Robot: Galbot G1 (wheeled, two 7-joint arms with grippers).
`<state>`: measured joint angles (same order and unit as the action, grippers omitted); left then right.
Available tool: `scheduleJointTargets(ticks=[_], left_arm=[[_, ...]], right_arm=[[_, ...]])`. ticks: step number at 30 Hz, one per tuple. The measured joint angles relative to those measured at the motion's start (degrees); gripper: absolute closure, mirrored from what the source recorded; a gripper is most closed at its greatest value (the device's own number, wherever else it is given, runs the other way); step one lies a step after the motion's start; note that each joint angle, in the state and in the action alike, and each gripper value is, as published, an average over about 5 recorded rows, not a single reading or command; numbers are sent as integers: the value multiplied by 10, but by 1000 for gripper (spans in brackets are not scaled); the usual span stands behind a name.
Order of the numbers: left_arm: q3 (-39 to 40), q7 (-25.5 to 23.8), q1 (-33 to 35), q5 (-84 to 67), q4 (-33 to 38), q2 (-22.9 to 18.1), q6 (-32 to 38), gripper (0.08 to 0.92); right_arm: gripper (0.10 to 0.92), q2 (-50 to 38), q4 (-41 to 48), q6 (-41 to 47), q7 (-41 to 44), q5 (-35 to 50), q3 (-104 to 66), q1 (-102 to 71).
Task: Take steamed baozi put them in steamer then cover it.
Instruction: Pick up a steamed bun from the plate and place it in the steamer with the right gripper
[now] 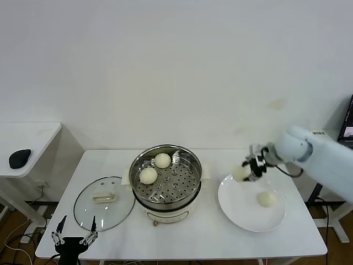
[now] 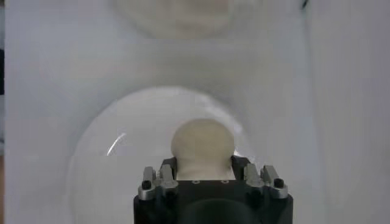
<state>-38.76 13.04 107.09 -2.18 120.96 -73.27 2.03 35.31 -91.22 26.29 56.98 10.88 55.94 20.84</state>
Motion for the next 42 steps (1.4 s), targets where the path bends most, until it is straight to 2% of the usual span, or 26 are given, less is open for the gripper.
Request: scheduleJointTargets(ticks=[8,15,31,42], left_arm=[[-11,4,1,-10,1,-4,1,177],[-26,8,7,-18,5,-11,4,177],[-29,14,1,-21,0,-23,6,177],[-33,16,1,-26,-8,-22,11,177]], right_arm=[[465,101,-3,-30,-2,47,73,107],[465,188,6,-82,-11,48,125,127],[457,322,79,-276,-25,-69,191,102],[441,363,100,-375,-10,-120,212,93]])
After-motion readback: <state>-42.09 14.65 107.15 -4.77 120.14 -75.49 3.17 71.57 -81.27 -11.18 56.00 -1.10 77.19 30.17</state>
